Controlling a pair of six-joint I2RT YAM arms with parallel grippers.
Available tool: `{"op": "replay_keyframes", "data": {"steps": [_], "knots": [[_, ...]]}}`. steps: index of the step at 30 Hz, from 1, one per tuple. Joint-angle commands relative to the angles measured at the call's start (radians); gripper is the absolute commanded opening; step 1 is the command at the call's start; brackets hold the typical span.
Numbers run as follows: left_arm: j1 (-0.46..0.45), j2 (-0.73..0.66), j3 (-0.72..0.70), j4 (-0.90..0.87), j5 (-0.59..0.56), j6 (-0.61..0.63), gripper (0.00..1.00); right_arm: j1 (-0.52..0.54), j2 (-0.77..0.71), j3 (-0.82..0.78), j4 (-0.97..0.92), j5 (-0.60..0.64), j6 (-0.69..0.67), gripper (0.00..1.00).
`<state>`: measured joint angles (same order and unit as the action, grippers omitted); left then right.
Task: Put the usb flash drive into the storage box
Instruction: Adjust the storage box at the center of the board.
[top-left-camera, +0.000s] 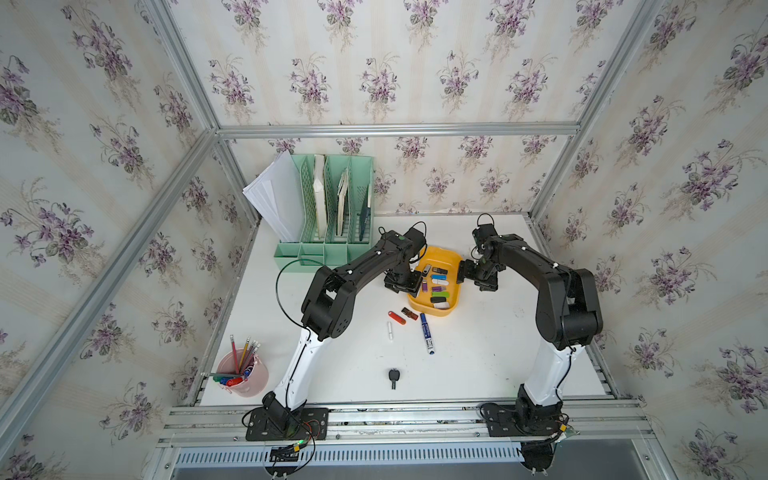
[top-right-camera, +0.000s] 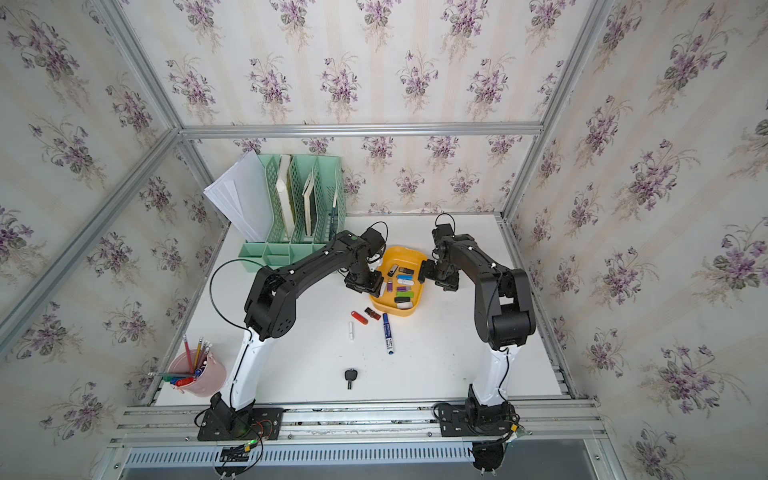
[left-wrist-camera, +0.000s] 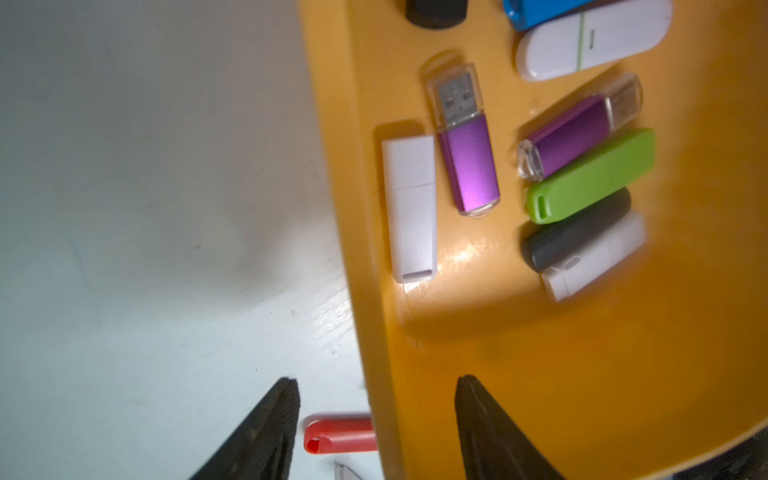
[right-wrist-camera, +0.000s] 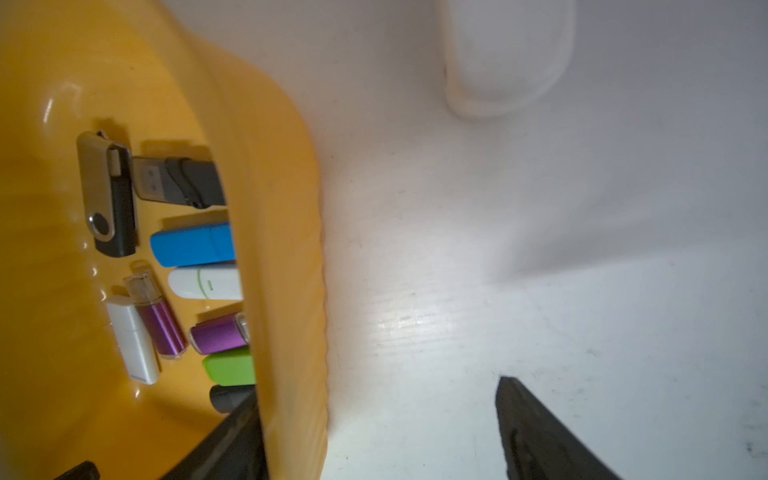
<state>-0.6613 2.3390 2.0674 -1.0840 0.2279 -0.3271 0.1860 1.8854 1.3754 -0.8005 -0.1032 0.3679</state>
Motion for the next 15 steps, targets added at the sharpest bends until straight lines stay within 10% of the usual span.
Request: {"op": "replay_keyframes", "data": {"steps": [1,15], "knots": [[0.002,0.012,0.025,-0.028,-0.007,0.024,0.65,0.001,-0.031,-0.043,-0.007,0.061,0.029,0.83],[0.008,0.070,0.131,-0.072,-0.014,0.053,0.65,0.021,-0.264,-0.340,-0.005,0.059,0.088,0.83]]}}
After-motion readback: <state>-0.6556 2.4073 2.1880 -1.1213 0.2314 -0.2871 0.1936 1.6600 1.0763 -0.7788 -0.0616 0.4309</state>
